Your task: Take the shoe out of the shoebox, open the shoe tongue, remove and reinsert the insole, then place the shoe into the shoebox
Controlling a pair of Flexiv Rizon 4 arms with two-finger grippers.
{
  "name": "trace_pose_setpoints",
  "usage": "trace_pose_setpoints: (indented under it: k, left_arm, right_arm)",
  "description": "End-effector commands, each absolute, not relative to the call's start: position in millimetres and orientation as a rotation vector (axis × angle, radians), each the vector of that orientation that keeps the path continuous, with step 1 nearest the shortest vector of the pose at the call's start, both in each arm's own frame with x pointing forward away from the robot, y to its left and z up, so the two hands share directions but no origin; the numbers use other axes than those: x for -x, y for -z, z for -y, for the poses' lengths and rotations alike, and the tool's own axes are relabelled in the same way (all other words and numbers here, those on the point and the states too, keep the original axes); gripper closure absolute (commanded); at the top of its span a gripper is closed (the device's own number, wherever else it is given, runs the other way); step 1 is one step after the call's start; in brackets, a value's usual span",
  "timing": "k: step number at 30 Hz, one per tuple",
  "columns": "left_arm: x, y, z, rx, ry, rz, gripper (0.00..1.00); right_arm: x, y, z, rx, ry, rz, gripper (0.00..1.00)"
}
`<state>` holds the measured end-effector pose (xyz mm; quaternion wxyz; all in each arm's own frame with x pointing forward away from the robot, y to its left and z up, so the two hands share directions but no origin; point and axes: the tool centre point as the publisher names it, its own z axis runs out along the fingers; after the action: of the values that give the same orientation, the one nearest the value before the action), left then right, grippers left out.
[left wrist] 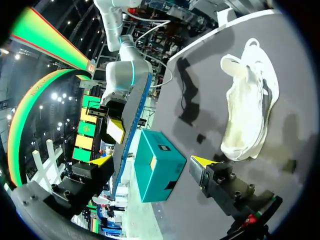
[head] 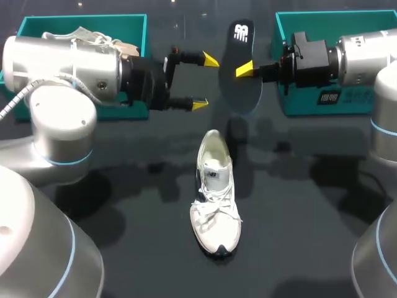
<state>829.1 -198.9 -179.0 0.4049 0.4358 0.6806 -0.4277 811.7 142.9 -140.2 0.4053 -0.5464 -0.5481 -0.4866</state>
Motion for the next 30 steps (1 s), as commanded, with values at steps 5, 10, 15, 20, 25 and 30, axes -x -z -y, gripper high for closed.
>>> trace_pose_setpoints:
  k: [5,10,15,20,25,30]
  left_arm:
    - [-813.0,181.3,170.5,-0.987,0.981,-2.211,0.00]
    - [-813.0,181.3,170.5,-0.987,0.981,-2.211,0.00]
    - [-812.5,181.0,171.4,-0.970,1.007,-2.243,0.00]
    - [-802.5,183.1,164.8,-0.878,1.086,-2.503,0.00]
    - [-799.1,201.1,154.3,-0.628,0.880,-2.830,0.00]
    - [-799.1,201.1,154.3,-0.628,0.880,-2.830,0.00]
  right_arm:
    - [-808.6,144.5,-129.9,1.347,1.263,1.395,1.00]
    - [-808.6,144.5,-129.9,1.347,1.263,1.395,1.00]
    - [-808.6,144.5,-129.9,1.347,1.263,1.395,1.00]
    - [-799.1,160.1,-131.9,1.290,1.339,1.422,1.00]
    - [-794.2,171.9,-134.8,1.254,1.418,1.430,1.00]
    - [-794.2,171.9,-134.8,1.254,1.418,1.430,1.00]
